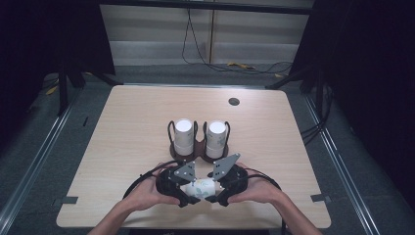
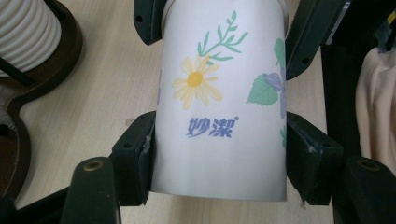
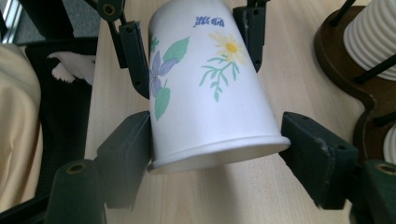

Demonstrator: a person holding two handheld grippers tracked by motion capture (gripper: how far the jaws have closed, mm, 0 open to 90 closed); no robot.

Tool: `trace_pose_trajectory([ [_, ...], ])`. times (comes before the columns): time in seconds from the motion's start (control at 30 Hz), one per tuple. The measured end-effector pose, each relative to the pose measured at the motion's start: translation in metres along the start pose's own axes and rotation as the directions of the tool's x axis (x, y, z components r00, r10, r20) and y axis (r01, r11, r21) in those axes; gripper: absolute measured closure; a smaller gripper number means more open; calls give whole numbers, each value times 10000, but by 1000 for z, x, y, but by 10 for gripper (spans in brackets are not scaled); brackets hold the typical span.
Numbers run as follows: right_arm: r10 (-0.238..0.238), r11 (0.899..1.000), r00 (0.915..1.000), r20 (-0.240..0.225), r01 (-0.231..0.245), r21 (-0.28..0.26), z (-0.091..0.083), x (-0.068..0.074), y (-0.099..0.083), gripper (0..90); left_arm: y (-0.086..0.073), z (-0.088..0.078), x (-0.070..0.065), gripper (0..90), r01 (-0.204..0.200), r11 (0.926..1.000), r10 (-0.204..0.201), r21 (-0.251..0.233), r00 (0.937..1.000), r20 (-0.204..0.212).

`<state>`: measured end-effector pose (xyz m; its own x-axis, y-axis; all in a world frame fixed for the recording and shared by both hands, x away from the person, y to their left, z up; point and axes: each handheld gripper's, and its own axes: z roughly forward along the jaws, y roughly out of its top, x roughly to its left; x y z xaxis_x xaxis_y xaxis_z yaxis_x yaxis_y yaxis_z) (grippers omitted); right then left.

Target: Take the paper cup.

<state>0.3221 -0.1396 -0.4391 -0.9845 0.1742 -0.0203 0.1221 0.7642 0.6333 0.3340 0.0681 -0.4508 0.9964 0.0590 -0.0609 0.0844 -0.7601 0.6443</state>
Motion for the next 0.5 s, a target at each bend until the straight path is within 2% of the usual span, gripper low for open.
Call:
trace_pose_trajectory([
  [0.07, 274, 9993, 9996, -40, -275, -241, -2, 0, -3, 194, -1, 0, 0, 342, 93, 9996, -95, -265, 9999, -42],
  [0.2, 473, 9970, 9989, 45, -469, -608, -2, 0, -7, 167, -2, -1, 2, 341, 121, 9988, -123, -465, 9999, -46],
  [0.27, 528, 9960, 9985, 113, -518, -731, -3, 0, -8, 160, -3, -2, 2, 341, 290, 9977, -290, -615, 9996, 19],
  [0.33, 723, 9907, 9971, 216, -693, -1174, -6, 0, -13, 144, -4, -1, 2, 341, 319, 9974, -322, -653, 9995, -25],
  [0.5, 1139, 9815, 9926, 427, -1058, -1595, -11, 0, -19, 142, -3, -1, 2, 340, 359, 9961, -355, -808, 9993, 71],
])
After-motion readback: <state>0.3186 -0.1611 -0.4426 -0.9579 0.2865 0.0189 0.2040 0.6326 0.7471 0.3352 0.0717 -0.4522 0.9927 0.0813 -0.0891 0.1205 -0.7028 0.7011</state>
